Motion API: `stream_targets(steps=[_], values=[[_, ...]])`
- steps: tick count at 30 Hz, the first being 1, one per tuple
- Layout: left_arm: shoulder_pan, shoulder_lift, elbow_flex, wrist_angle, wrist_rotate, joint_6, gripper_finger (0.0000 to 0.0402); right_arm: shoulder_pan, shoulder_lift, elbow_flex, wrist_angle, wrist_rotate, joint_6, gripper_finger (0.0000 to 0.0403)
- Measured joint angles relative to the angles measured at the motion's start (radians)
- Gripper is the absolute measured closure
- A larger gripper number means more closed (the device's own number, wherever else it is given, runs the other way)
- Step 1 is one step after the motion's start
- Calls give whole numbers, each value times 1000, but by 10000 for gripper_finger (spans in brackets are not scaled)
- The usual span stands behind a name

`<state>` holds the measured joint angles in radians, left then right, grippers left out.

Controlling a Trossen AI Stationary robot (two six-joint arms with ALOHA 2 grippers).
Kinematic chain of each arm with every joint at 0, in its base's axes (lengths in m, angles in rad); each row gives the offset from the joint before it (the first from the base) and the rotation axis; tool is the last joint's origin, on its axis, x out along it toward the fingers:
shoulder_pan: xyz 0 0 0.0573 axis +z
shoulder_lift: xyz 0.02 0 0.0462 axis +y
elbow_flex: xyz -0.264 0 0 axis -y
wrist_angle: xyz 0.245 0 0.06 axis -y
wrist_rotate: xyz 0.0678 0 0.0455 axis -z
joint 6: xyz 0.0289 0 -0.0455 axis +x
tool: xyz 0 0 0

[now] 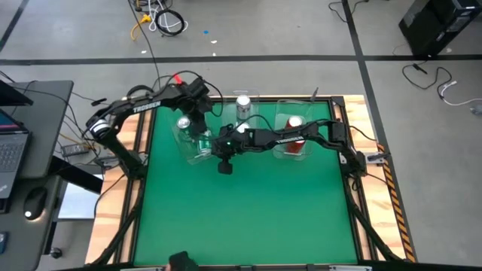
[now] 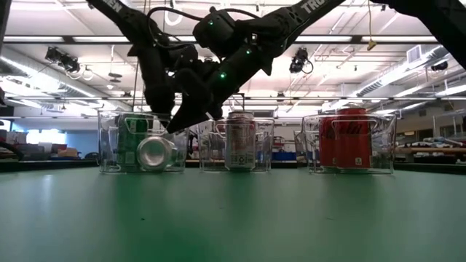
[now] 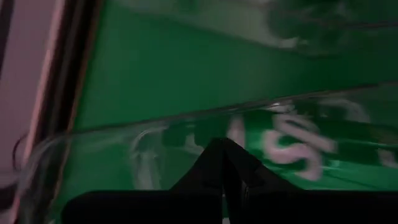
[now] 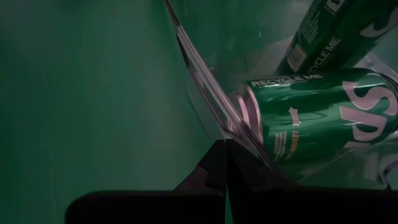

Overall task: Sort soda cans
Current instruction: Adjust the right green soda can on the left transparent bin

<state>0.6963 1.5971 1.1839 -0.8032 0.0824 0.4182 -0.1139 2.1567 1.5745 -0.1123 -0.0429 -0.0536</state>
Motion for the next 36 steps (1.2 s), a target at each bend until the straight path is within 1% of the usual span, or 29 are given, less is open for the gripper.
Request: stream_targets(steps=[4,8,12,15,17,20,24,28,36], values=[[42,38,0,-1,-42,-66,401,0,0,0,5,-1,0,403],[57,61,0,0,-47,-86,401,1,0,0,12,-7,-2,403],[56,88,0,-14,7,-72,401,-3,0,0,22,-9,-2,403],[53,105,1,-8,16,-58,401,-11,0,0,23,-21,-6,403],[54,106,1,-11,29,-57,401,-16,0,0,22,-23,-6,403],[49,106,1,-12,77,-56,401,-24,0,0,22,-35,-3,403],[26,104,5,-36,92,-52,401,-31,0,0,22,-38,-2,403],[8,104,31,-76,69,-52,401,-33,0,-1,22,-40,-2,403],[-34,103,137,-183,73,-61,401,-34,0,-1,21,-41,-2,403]])
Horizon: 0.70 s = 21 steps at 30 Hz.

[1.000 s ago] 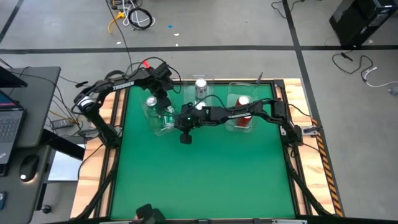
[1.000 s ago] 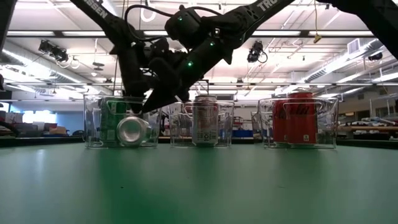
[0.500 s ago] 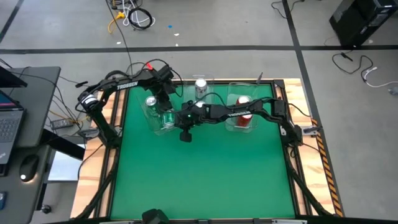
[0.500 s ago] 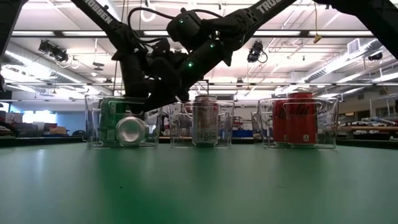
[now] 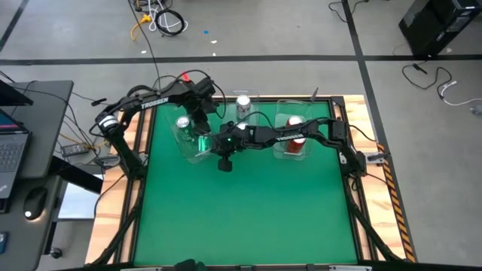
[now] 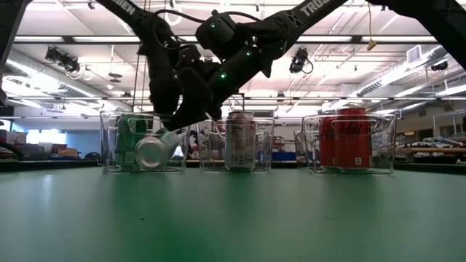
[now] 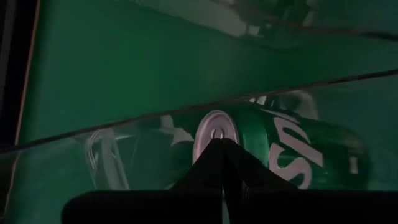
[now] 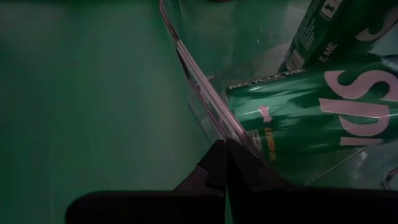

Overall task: Sort soda cans
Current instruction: Adjust the right green soda can on the left transparent bin

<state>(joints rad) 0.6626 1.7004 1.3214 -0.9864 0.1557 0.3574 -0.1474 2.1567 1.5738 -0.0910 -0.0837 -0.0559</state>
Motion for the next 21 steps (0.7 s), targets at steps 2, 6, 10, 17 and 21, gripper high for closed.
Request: stream_targets(steps=[2,6,10,17,21], values=[[-19,0,25,-28,-1,-4,401,0,0,0,0,0,-1,403],[-60,-11,53,-59,0,-37,401,0,0,0,0,0,-4,403],[-104,-59,48,-75,16,-63,401,-1,1,0,0,-10,-6,403],[-194,-146,48,-85,-23,-137,401,-1,1,0,-2,-10,-23,403],[-237,-165,24,-82,-100,-160,401,-1,2,0,-4,-10,-26,403]])
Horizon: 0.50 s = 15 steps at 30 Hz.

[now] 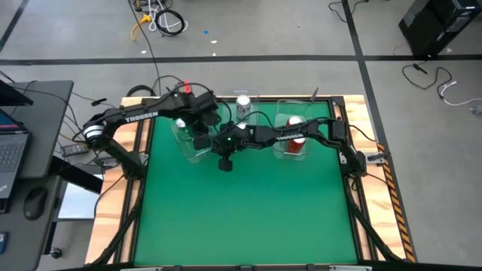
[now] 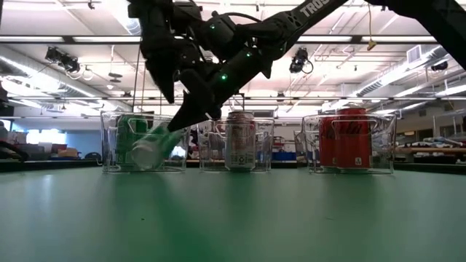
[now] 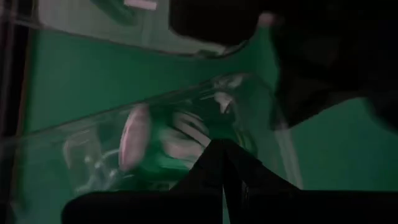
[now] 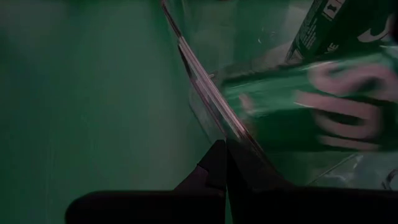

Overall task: Sort soda cans
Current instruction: Adjust the right green soda can on the left transparent bin

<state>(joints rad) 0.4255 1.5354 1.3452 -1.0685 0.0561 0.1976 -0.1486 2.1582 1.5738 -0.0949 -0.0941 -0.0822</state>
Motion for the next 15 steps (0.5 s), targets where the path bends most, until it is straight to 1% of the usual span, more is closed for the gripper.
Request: stream_targets(steps=[4,5,9,12,15], values=[[6,-5,-42,61,-137,-25,401,0,0,0,0,0,0,403],[21,-5,-52,81,-151,-34,401,0,0,0,0,0,0,403],[107,-5,-89,160,-109,-45,401,3,0,0,2,-1,0,403],[179,-5,-100,207,-100,-49,401,6,0,0,5,-1,0,403],[247,14,-100,215,-87,-38,401,8,0,0,9,-1,0,403]])
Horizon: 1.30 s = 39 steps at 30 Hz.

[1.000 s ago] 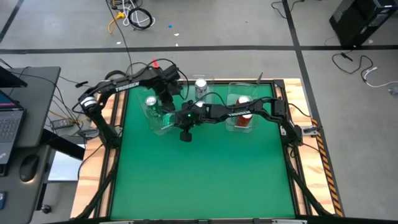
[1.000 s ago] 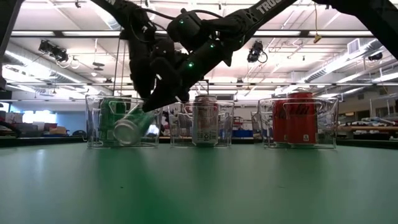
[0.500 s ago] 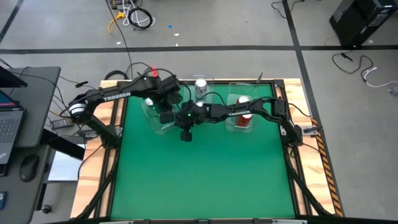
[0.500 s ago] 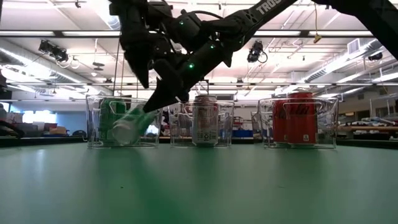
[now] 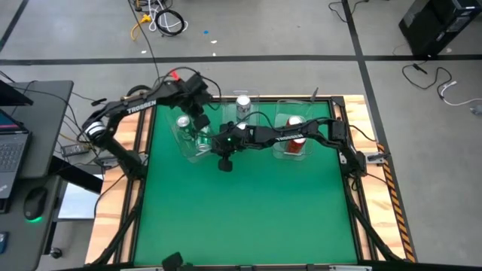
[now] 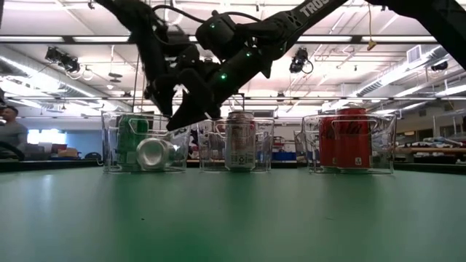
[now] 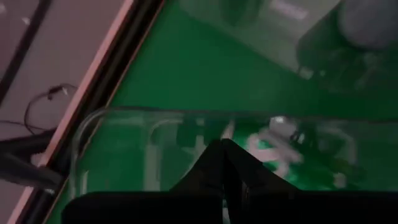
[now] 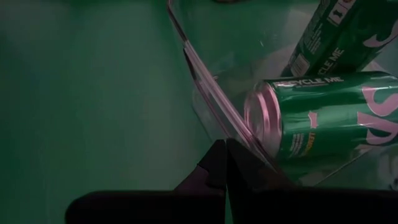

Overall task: Sort soda cans
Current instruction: Adjust the right green soda can on the left transparent bin

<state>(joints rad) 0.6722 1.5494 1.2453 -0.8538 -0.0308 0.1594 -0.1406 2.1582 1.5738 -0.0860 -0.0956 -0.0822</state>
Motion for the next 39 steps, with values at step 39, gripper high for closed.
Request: stream_targets(steps=[39], values=[[67,151,31,-109,198,241,401,-27,0,0,7,-12,-1,403]])
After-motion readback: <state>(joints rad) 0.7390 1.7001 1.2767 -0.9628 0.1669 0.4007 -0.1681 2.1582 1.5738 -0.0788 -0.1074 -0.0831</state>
